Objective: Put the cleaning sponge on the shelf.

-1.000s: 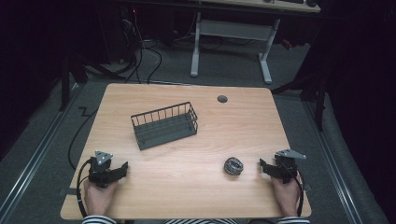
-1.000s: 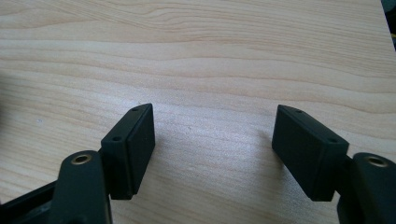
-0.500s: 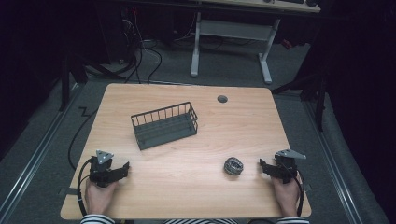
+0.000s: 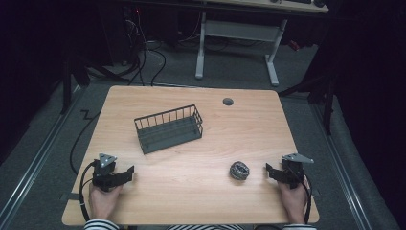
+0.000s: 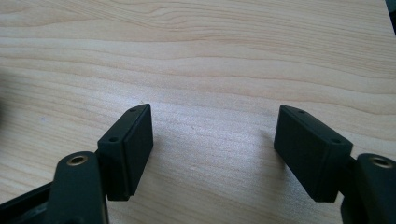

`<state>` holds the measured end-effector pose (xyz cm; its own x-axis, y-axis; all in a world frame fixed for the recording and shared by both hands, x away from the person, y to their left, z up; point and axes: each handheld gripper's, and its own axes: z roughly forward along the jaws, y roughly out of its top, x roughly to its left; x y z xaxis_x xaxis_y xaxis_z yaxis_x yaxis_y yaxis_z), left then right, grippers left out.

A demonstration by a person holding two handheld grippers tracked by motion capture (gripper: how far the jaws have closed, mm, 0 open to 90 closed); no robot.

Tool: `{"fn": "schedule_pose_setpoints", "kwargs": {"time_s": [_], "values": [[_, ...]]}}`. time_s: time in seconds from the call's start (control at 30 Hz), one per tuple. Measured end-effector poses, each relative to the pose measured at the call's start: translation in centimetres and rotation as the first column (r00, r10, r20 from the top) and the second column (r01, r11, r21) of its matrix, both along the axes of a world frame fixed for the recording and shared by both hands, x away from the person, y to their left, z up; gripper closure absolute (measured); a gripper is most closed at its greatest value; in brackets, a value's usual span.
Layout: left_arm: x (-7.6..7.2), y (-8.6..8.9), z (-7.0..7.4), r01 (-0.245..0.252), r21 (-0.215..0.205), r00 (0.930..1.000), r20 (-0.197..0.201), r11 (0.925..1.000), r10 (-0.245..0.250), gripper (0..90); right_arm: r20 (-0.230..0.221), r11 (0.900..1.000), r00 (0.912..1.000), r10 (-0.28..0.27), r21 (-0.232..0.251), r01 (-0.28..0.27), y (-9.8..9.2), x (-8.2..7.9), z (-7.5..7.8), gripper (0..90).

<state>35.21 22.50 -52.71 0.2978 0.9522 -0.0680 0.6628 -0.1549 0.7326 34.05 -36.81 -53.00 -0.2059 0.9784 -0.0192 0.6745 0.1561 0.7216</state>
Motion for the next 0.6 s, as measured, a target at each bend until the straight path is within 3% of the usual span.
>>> {"fn": "schedule_pose_setpoints", "kwargs": {"time_s": [0.3,0.6], "values": [[-0.2,-0.3,2.0,0.035,-0.082,0.9993,-0.008,0.9960,-0.036,21.4,-0.002,1.000,1.0000,0.002,-0.001,-0.002,0.0,0.0,0.0,28.2],[0.4,-1.3,4.6,0.070,-0.100,0.9976,0.008,0.9925,-0.069,21.2,-0.003,1.000,1.0000,0.003,0.000,-0.003,0.0,0.0,0.0,28.0]]}}
